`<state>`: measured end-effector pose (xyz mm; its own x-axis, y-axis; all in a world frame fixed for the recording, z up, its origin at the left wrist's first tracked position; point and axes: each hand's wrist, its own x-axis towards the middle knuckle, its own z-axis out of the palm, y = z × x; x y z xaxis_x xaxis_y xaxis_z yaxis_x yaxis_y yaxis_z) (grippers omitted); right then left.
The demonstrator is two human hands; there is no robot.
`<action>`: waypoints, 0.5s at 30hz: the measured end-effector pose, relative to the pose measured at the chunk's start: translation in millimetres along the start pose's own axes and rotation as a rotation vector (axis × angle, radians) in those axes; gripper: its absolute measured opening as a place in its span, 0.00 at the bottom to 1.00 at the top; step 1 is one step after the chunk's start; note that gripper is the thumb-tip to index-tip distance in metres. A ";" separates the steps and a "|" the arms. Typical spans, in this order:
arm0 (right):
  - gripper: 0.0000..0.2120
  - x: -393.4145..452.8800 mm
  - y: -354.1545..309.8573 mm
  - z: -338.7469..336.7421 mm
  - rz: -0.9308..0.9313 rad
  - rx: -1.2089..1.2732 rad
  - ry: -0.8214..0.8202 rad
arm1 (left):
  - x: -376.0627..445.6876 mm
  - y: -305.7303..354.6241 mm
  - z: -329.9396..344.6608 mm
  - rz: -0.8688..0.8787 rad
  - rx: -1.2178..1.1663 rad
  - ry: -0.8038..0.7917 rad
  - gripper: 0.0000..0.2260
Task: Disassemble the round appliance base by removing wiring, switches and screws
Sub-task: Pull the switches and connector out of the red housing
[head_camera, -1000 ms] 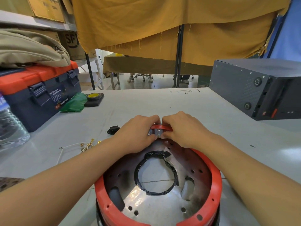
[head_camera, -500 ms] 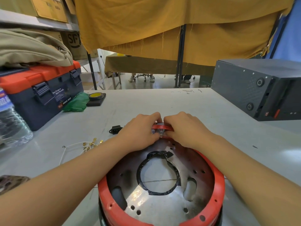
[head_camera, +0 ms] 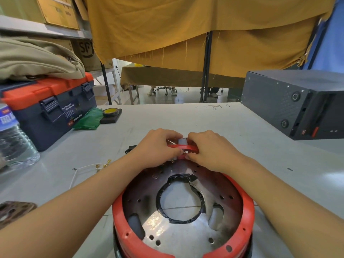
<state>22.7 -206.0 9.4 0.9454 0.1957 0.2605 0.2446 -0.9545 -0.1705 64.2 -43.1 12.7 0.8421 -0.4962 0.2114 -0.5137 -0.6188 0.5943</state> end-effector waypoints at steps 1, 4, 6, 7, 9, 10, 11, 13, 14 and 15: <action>0.10 0.0 -0.1 0.0 -0.003 0.011 0.002 | 0.8 -0.3 0.2 -0.011 -0.037 0.007 0.17; 0.10 0.1 -0.5 0.3 -0.025 0.033 0.005 | 1.5 -1.5 1.1 -0.042 -0.135 0.056 0.16; 0.13 -0.2 0.2 0.8 -0.039 0.039 0.010 | 2.0 -2.9 1.3 -0.052 -0.193 0.110 0.13; 0.16 -0.3 0.6 0.9 -0.054 0.042 0.011 | 2.7 -3.9 1.2 -0.061 -0.205 0.141 0.12; 0.22 -0.8 0.7 1.1 -0.098 0.048 0.012 | 3.8 -5.9 0.7 -0.090 -0.217 0.195 0.06; 0.25 -0.6 0.7 1.4 -0.120 0.046 0.011 | 4.2 -6.6 0.1 -0.109 -0.227 0.217 0.04; 0.27 -0.3 0.9 2.1 -0.138 0.042 0.009 | 4.8 -7.0 -0.3 -0.125 -0.237 0.234 0.03; 0.29 0.7 1.8 3.6 -0.155 0.038 0.005 | 4.6 -7.2 -0.5 -0.140 -0.257 0.243 0.04; 0.31 1.2 2.1 4.0 -0.156 0.042 0.003 | 4.1 -6.8 -0.8 -0.144 -0.275 0.240 0.04; 0.32 1.7 2.2 4.3 -0.154 0.046 -0.003 | 3.4 -6.7 -1.1 -0.148 -0.296 0.238 0.05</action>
<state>25.7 -206.9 5.4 0.8966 0.3398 0.2842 0.3963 -0.9019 -0.1719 70.7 -39.9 10.3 0.9357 -0.2390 0.2595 -0.3439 -0.4533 0.8224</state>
